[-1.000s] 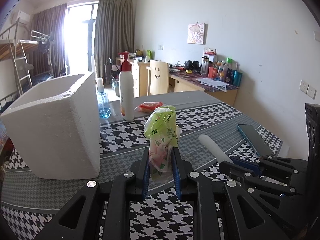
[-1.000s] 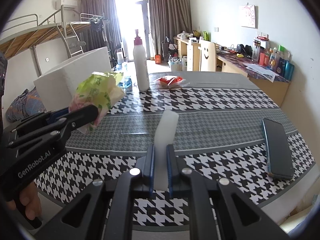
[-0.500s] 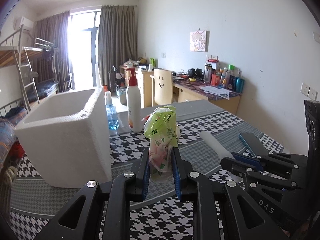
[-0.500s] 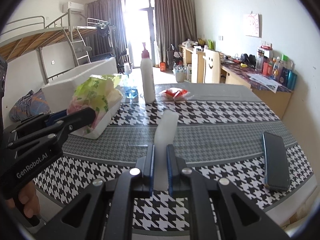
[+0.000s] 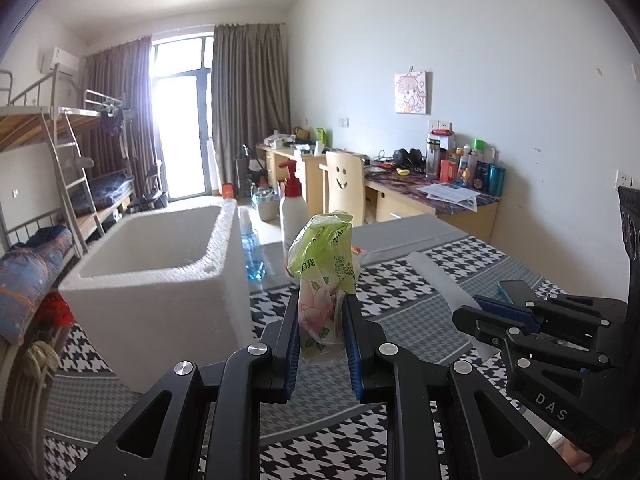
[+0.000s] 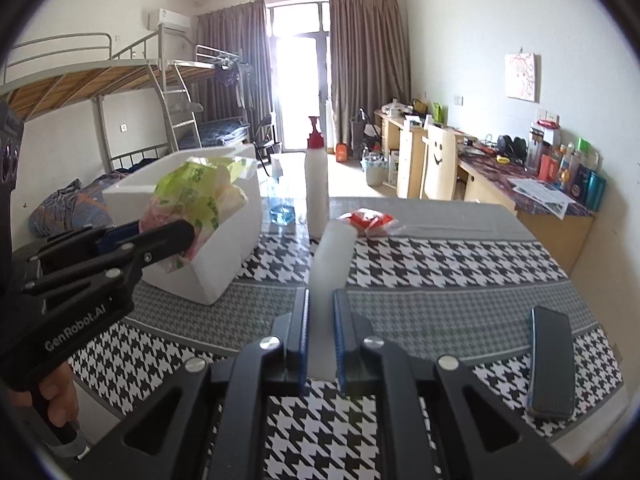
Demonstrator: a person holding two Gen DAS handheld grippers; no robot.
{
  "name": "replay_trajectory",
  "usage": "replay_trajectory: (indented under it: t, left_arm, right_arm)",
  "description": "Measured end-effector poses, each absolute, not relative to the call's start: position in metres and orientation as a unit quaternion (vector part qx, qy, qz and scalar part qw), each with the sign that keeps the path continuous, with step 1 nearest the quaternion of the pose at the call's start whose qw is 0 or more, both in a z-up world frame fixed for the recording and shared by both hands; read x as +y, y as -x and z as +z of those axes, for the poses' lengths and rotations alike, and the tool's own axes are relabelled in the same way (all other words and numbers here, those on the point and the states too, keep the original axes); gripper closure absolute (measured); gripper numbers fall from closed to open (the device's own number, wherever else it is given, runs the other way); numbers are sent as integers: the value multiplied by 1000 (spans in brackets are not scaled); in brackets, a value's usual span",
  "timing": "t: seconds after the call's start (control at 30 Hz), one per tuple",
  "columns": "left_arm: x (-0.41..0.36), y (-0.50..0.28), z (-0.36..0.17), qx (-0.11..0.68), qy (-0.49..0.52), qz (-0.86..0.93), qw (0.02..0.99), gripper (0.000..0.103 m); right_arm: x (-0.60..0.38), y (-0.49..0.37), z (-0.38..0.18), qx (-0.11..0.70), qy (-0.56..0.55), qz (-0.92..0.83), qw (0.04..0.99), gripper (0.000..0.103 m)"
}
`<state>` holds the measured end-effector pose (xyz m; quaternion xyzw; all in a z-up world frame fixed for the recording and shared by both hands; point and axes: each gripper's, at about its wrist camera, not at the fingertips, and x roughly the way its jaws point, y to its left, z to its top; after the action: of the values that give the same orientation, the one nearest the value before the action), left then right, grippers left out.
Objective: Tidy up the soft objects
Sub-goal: 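Carry the packet and foam strip with both tools over the foam box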
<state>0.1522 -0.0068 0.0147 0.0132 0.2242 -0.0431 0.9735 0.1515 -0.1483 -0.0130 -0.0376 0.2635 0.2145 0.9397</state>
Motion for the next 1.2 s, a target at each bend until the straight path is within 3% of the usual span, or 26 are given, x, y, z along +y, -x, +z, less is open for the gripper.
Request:
replay_trajectory:
  t: [1.2]
  left_arm:
    - [39, -181, 57, 184, -15, 14, 983, 82]
  right_arm:
    - [-105, -189, 37, 229, 44, 267, 935, 89]
